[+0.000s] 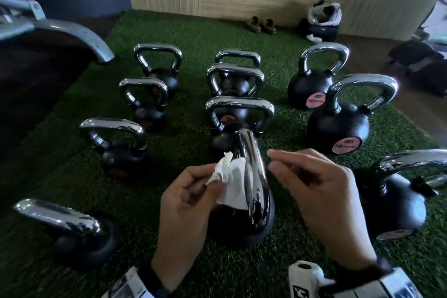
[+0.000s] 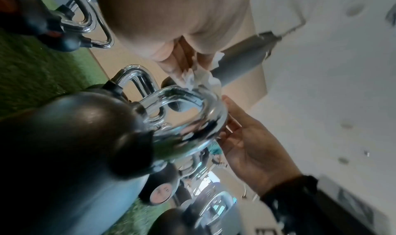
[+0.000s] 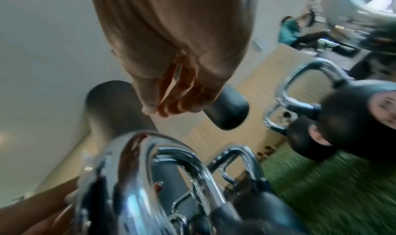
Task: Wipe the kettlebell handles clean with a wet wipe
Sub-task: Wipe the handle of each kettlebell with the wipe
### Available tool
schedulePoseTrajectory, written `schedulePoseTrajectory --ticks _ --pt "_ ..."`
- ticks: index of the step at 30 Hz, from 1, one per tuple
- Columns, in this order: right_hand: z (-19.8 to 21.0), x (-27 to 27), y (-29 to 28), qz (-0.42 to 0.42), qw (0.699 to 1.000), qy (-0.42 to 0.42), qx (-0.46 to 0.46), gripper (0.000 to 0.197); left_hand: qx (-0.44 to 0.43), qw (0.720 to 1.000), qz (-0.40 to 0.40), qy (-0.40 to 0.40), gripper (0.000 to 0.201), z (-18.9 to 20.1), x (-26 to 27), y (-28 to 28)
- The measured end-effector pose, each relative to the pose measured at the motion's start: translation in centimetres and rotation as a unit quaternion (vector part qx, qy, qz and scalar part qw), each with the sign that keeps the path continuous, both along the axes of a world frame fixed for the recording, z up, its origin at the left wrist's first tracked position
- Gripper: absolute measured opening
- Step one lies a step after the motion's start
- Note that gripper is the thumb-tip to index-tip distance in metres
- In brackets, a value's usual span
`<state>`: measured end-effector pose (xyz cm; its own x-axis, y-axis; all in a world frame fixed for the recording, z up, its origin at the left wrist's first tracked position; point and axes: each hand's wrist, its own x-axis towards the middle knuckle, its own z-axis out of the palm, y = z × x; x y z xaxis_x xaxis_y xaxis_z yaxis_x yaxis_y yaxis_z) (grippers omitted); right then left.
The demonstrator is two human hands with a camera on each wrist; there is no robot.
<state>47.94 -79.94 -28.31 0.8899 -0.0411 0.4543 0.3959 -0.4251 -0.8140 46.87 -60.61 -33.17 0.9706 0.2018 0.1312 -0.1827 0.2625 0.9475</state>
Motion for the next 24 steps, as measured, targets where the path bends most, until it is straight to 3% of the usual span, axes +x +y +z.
schedulePoseTrajectory --ticks 4,10,15,19,22,24 --pt "1.7 -0.3 1.6 0.058 0.996 -0.026 -0.054 0.03 -0.11 0.991 -0.051 0.047 0.016 2.2 0.7 -0.1" --pt "1.3 0.2 2.4 0.069 0.997 -0.036 -0.012 0.038 -0.119 0.981 -0.137 0.075 0.019 3.9 0.5 -0.2" --pt "1.4 -0.2 2.3 0.088 0.995 -0.026 0.039 0.037 -0.054 0.986 -0.146 0.053 0.029 4.4 0.8 -0.2" --pt "1.2 0.3 1.4 0.069 0.994 -0.011 0.087 0.029 -0.102 0.973 -0.204 0.022 0.034 4.8 0.8 -0.3" --pt "0.8 0.7 0.1 0.047 0.991 0.001 0.126 0.031 0.048 0.991 -0.12 0.016 0.031 3.2 1.6 0.2" --pt "0.1 0.8 -1.1 0.01 0.987 0.016 0.159 0.034 0.222 0.972 -0.062 0.04 0.045 0.7 2.5 1.2"
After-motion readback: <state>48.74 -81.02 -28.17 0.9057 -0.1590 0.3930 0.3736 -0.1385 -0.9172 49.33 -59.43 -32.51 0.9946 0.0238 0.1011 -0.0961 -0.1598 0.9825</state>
